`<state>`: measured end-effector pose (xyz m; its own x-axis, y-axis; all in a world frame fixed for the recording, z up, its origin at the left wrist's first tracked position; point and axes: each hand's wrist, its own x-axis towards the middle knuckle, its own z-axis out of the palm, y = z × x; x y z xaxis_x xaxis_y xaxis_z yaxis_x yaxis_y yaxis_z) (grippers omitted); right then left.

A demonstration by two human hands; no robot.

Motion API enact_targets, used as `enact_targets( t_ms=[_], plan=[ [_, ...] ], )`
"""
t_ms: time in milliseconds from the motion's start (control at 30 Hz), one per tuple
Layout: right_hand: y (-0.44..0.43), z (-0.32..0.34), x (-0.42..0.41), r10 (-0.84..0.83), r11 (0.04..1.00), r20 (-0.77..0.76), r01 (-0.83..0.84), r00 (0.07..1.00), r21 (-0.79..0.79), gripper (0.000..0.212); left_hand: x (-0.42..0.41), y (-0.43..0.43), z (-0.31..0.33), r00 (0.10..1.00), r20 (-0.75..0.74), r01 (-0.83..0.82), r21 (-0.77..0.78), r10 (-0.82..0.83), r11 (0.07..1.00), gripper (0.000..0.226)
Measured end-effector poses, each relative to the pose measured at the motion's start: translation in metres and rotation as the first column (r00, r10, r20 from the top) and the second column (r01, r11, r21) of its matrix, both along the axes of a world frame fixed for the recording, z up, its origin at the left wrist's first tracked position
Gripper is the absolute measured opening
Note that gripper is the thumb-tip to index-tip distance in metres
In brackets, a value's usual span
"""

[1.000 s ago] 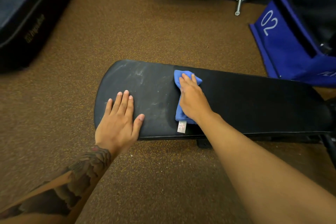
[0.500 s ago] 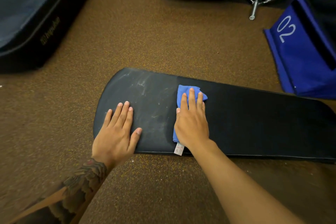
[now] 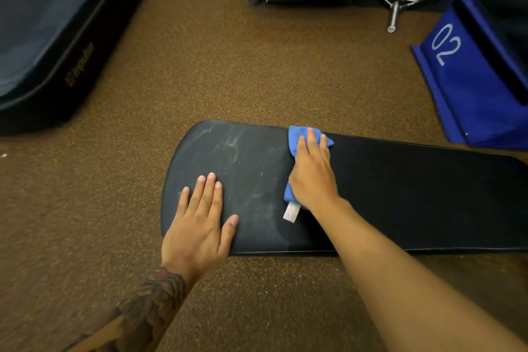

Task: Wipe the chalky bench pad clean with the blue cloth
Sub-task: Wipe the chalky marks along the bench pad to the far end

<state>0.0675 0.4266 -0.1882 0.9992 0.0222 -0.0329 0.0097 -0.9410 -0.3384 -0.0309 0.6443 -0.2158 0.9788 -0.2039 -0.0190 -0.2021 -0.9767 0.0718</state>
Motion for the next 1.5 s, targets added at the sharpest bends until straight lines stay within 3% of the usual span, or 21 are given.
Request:
enact_targets(
  t_ms=[233, 400, 567, 833, 967, 1033, 1167, 1300, 1500],
  plan=[
    [-0.01, -0.014, -0.058, 0.198, 0.977, 0.063, -0.202, 0.978, 0.065, 0.068, 0.0, 0.0, 0.0, 1.0, -0.007, 0.002, 0.006, -0.002, 1.0, 0.07],
    [-0.029, -0.006, -0.039, 0.072, 0.996, 0.015, -0.072, 0.997, 0.044, 0.066, -0.001, 0.001, 0.0, 1.0, -0.011, 0.0, 0.007, 0.0, 1.0, 0.07],
    [0.009, -0.002, 0.016, -0.042, 0.999, -0.013, 0.042, 0.999, 0.005, 0.067, 0.0, 0.0, -0.001, 1.0, 0.001, 0.007, -0.006, -0.006, 1.0, 0.07],
    [-0.011, -0.004, -0.04, 0.25, 0.966, 0.027, -0.251, 0.968, 0.057, 0.066, 0.0, 0.0, 0.0, 1.0, -0.009, 0.005, 0.006, -0.005, 1.0, 0.07],
    [-0.038, -0.003, -0.007, 0.091, 0.996, 0.005, -0.091, 0.996, -0.024, 0.065, -0.001, 0.0, 0.0, 1.0, -0.004, 0.001, 0.003, -0.001, 1.0, 0.07],
    [-0.034, 0.0, 0.023, 0.014, 0.999, 0.003, -0.014, 1.0, -0.029, 0.054, 0.0, 0.0, -0.001, 1.0, -0.001, 0.007, 0.002, -0.007, 1.0, 0.07],
    [0.002, 0.0, 0.055, 0.046, 0.998, 0.029, -0.047, 0.999, 0.03, 0.031, 0.0, 0.0, -0.001, 1.0, 0.005, 0.008, -0.003, -0.008, 1.0, 0.07],
    [-0.004, 0.0, 0.037, 0.138, 0.989, 0.036, -0.14, 0.99, 0.044, 0.049, -0.001, -0.001, 0.0, 1.0, 0.003, 0.002, -0.022, -0.002, 1.0, 0.07],
    [-0.046, 0.003, 0.029, -0.096, 0.994, 0.047, 0.098, 0.994, -0.052, 0.045, -0.001, 0.0, 0.0, 1.0, -0.003, 0.007, -0.015, -0.007, 1.0, 0.07]
  ],
)
